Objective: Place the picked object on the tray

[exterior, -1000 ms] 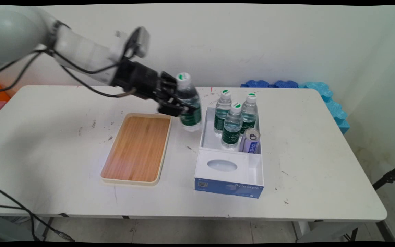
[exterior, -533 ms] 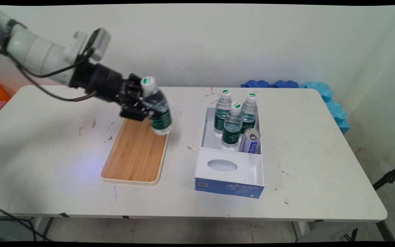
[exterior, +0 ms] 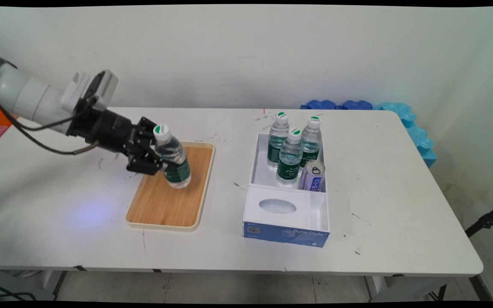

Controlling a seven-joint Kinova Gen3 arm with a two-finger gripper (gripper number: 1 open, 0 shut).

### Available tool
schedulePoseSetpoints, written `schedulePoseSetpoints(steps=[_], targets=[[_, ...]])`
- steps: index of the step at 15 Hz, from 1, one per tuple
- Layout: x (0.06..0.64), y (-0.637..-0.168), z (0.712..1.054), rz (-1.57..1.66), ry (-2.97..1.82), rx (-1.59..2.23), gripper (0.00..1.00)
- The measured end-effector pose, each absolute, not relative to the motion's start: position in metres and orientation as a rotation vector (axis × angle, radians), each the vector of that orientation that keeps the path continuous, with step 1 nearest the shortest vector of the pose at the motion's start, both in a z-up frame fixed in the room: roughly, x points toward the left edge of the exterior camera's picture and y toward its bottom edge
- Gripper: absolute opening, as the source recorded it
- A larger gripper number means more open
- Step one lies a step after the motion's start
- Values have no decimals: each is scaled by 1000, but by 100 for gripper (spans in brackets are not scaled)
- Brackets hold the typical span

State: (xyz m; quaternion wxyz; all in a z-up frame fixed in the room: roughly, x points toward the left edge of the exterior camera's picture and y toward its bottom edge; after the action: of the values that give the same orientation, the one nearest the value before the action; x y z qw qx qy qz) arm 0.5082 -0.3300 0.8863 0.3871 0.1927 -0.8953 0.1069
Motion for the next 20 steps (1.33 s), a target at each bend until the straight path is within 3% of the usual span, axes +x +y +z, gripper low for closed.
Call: schedulePoseSetpoints(steps=[20], targets=[[492,-328,818,187,-2261,578,0]])
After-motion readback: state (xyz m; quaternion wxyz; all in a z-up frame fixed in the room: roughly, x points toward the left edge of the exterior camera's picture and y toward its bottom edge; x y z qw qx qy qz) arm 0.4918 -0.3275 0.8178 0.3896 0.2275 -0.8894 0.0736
